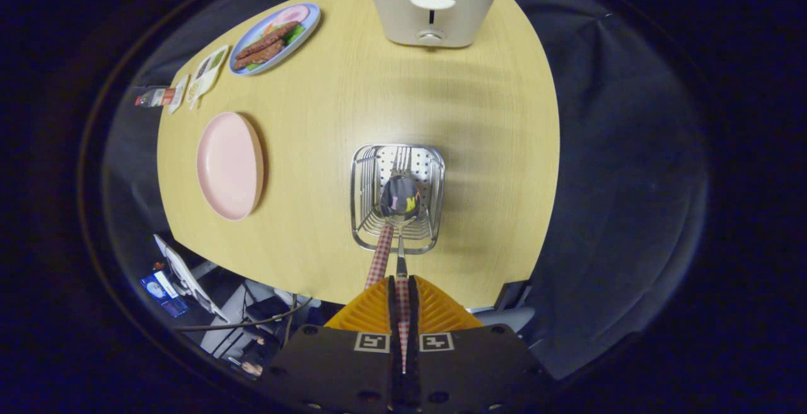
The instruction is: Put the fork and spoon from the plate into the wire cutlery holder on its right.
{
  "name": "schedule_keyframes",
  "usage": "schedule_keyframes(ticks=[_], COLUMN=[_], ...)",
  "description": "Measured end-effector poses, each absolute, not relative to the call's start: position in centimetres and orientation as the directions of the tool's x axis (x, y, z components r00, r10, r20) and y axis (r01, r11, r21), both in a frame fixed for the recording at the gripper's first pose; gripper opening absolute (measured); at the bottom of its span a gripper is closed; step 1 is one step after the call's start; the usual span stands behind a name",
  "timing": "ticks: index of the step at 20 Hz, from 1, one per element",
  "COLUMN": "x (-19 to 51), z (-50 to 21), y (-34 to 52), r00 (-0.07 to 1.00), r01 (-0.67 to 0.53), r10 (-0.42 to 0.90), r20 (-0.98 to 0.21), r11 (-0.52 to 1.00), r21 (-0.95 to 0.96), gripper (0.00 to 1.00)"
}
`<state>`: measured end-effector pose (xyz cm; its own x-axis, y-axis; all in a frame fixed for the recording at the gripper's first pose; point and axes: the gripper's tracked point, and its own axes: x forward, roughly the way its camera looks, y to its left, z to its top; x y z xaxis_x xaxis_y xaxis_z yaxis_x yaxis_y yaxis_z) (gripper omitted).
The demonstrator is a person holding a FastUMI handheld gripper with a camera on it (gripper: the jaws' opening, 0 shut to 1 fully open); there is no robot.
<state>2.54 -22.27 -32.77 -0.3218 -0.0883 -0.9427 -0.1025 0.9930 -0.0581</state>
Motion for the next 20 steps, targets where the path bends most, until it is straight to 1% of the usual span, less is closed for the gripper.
schedule_keyframes(ticks=[1, 4, 6, 7, 8, 9, 12, 14, 15, 19, 20], x=[2.7, 3.5, 4.1, 4.4, 4.7, 5.3, 6.6, 6.9, 6.9, 7.0, 7.2], z=[-32.9, -32.9, -33.0, -32.9, -32.8, -32.7, -31.8, -31.1, -30.7, -29.6, -29.1], y=[-22.4, -22.5, -22.1, -22.0, -21.8, -21.3, -20.8, -20.3, -19.6, -17.2, -16.4], r00=[-0.329, -0.327, -0.306, -0.297, -0.284, -0.261, -0.186, -0.14, -0.12, -0.016, 0.024], r01=[-0.106, -0.128, -0.143, -0.155, -0.162, -0.164, -0.179, -0.178, -0.175, -0.144, -0.141], r10=[-0.09, -0.109, -0.116, -0.118, -0.12, -0.114, -0.124, -0.121, -0.114, -0.074, -0.068], r20=[-0.94, -0.939, -0.945, -0.948, -0.951, -0.958, -0.975, -0.983, -0.986, -0.997, -0.997], r11=[0.993, 0.989, 0.987, 0.985, 0.984, 0.984, 0.98, 0.979, 0.98, 0.987, 0.988], r21=[-0.058, -0.07, -0.075, -0.074, -0.076, -0.072, -0.09, -0.095, -0.092, -0.071, -0.07], gripper=[0.05, 0.05, 0.08, 0.08, 0.08, 0.11, 0.12, 0.2, 0.26, 0.38, 0.48])
